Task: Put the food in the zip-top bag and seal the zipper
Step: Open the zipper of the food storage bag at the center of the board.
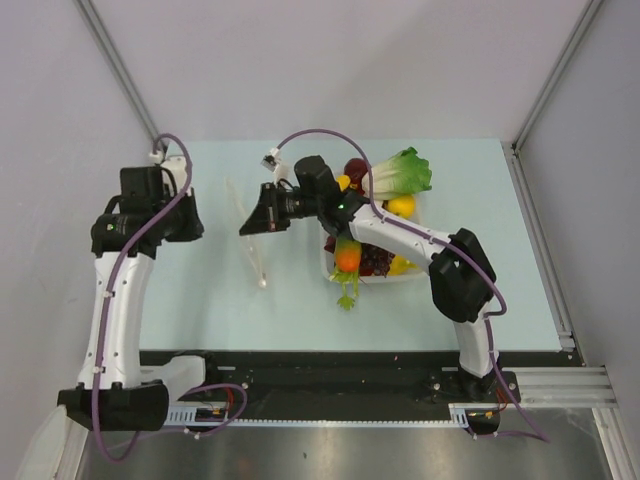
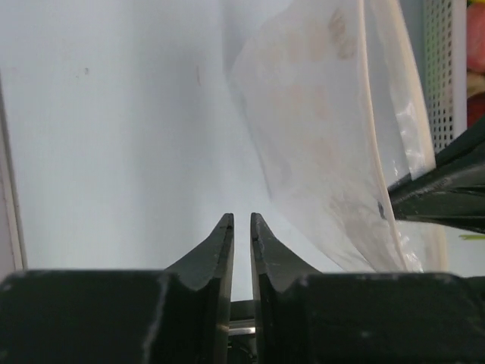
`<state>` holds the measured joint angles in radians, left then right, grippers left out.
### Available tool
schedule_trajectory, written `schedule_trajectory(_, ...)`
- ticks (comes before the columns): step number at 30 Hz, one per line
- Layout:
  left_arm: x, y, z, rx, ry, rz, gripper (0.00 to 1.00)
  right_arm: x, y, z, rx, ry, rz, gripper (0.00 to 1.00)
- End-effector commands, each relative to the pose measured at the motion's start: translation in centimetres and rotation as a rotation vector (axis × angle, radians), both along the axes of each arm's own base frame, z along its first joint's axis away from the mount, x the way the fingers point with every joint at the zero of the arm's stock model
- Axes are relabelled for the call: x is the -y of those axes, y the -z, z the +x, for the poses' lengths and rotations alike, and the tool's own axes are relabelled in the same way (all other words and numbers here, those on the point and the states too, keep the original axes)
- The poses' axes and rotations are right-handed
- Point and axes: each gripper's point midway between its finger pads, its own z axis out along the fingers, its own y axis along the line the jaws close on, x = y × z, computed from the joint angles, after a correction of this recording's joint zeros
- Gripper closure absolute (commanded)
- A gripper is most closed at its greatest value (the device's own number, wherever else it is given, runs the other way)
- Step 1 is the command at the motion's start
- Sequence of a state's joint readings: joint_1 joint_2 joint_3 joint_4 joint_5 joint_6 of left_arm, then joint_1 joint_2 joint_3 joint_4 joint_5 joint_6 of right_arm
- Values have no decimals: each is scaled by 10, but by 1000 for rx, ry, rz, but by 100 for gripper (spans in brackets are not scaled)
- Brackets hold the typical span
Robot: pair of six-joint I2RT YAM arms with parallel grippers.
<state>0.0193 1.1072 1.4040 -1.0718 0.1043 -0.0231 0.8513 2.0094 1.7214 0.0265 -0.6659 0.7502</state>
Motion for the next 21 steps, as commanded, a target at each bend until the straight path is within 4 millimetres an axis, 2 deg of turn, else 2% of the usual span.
schedule_trajectory(1, 13, 18, 3, -17, 91, 19, 78, 0, -52, -19, 25, -67, 141, 100)
schedule_trajectory(2, 16, 16, 3, -10, 97, 6, 76, 0, -49, -17, 28, -57, 128, 100)
schedule_trajectory(4, 28, 0, 1, 36, 140, -43, 58, 1, -49, -13, 26, -37, 122, 100)
schedule_trajectory(5, 31, -6, 0, 59, 144, -64, 47, 0, -48, -12, 25, -31, 119, 100)
schedule_trajectory(6, 38, -22, -3, 113, 153, -103, 25, 0, -48, -10, 24, -14, 115, 100)
schedule_trajectory(9, 50, -38, -9, 171, 195, -162, 7, -3, -44, -5, 12, 17, 96, 100)
schedule_trajectory(12, 57, -37, -11, 169, 205, -196, 7, -5, -38, 0, -4, 48, 79, 100)
schedule_trajectory(21, 46, 4, 8, 89, 92, -150, 18, -10, -33, 1, -8, 64, 56, 100)
